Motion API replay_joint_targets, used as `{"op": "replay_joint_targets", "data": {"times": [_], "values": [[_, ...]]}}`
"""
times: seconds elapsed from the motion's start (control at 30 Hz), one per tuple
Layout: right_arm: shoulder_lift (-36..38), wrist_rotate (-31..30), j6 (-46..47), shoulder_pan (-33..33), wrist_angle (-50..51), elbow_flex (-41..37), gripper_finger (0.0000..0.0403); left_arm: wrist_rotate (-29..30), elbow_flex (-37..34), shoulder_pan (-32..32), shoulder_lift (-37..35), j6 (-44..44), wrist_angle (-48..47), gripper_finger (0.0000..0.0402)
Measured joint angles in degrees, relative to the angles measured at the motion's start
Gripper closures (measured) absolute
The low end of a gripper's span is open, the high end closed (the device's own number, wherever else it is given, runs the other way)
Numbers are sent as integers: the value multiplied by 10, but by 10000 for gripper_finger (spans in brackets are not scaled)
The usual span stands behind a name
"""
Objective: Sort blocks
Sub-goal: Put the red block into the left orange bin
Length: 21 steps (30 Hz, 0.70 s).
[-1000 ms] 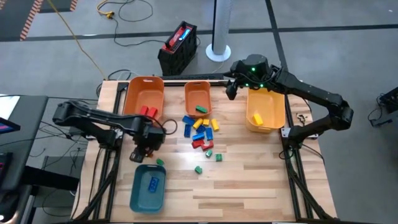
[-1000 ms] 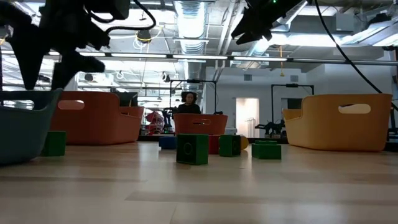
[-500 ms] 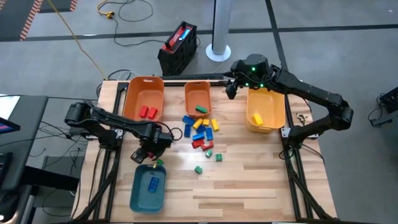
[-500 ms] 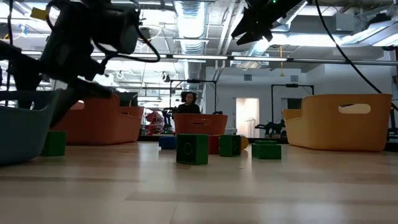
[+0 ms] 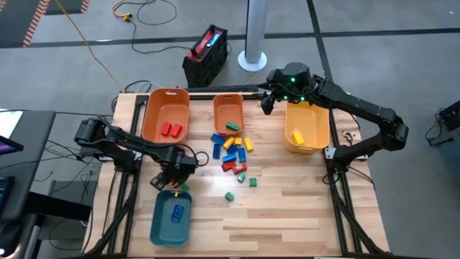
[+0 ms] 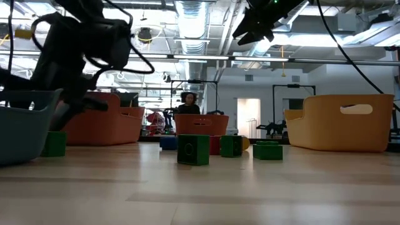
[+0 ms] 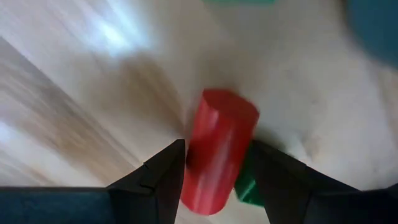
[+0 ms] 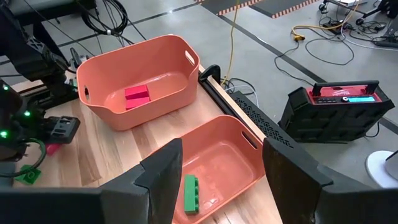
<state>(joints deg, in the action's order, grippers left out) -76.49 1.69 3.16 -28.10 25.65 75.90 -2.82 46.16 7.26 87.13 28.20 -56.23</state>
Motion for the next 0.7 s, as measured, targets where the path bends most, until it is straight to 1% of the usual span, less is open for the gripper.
{"op": "replay_joint_targets", "data": {"times": [0.13, 0.23, 0.33, 0.4, 0.43, 0.7], "values": [[0, 0, 0, -1, 0, 0, 170, 28, -14, 0, 0, 0, 7, 226], [0, 0, 0, -1, 0, 0, 170, 32, -15, 0, 0, -1, 12, 229], [0, 0, 0, -1, 0, 0, 170, 32, -15, 0, 0, -7, 29, 252], [0, 0, -1, -1, 0, 0, 170, 32, -14, 0, 0, -21, 32, 276], [0, 0, -1, -1, 0, 0, 170, 32, -13, 0, 0, -30, 31, 282], [0, 0, -3, -2, -4, 0, 170, 32, 27, -7, -13, -122, 5, 282]]}}
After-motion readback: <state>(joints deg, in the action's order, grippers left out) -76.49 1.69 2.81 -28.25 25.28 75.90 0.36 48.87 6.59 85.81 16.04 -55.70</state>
